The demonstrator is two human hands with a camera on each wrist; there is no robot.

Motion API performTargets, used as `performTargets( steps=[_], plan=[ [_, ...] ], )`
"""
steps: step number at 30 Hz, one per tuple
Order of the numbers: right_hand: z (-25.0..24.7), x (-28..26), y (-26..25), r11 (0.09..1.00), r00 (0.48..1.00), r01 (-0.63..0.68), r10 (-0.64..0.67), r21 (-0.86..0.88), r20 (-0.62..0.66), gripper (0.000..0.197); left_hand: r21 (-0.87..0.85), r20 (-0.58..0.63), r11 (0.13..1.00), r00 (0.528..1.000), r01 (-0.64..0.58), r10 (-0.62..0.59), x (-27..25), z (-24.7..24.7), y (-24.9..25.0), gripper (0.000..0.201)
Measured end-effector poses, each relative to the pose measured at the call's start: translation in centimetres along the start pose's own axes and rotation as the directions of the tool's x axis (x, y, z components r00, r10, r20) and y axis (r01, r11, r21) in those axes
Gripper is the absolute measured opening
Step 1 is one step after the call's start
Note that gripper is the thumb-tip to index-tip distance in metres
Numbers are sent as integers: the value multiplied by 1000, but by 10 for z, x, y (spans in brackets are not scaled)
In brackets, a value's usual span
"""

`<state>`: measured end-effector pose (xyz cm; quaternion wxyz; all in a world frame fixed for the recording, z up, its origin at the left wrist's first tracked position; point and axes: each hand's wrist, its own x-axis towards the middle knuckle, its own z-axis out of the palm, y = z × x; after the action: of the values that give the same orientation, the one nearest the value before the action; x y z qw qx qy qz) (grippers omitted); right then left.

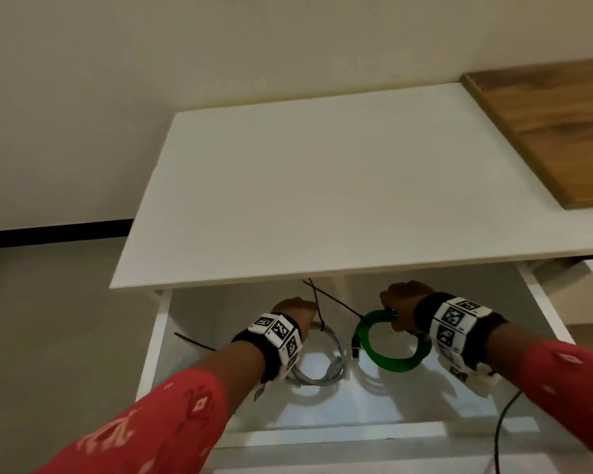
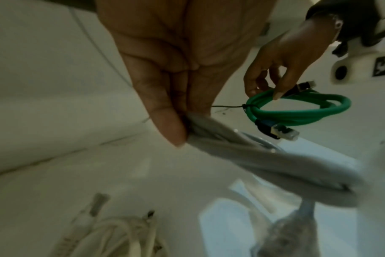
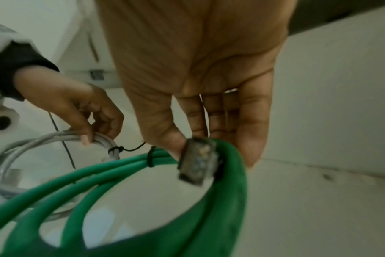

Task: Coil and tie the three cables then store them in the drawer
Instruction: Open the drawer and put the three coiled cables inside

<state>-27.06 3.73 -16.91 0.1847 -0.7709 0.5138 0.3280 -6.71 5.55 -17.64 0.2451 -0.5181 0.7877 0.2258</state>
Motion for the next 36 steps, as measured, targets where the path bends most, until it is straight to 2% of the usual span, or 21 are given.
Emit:
performTargets(
  steps=[8,11,14,18,20,26,29,32,34,36],
  plan=[
    [59,41,-2,998,997,-23,18,64,73,43,-20,74,1000,997,18,-16,31,39,4,36],
    [63,42,-3,997,995,-38,32,69,92,53,-5,81,1000,996,29,-29,28,41,3,27],
    [49,33,2,993,991,-69,58,93,118,63,18,45,1000,999,21,-22,16,26,1,26],
    [6,-4,4,991,995,-40,27,131,93,49,2,1,999,999,42,-42,-23,-9,-4,33],
    [-16,-31,0,992,999,-21,16,126,38,42,5,-8,999,999,44,-44,-48,-25,-7,35],
    [-48,-118,-16,994,995,12,-1,105,-103,37,-56,-110,996,991,71,-77,-123,-45,-13,37],
    [-34,-157,-25,985,992,13,9,173,-123,37,-208,-121,975,987,79,-106,-157,-38,-18,45],
    [3,-179,-34,978,995,39,-19,206,-97,48,-393,24,915,996,90,-88,-184,-20,-21,55],
    [24,-181,-40,979,994,75,-59,190,-88,54,-391,92,913,992,117,-88,-191,-4,-20,54],
    [40,-179,-45,975,989,104,-81,195,-121,48,-332,59,934,991,130,-117,-198,12,-16,45]
  ],
)
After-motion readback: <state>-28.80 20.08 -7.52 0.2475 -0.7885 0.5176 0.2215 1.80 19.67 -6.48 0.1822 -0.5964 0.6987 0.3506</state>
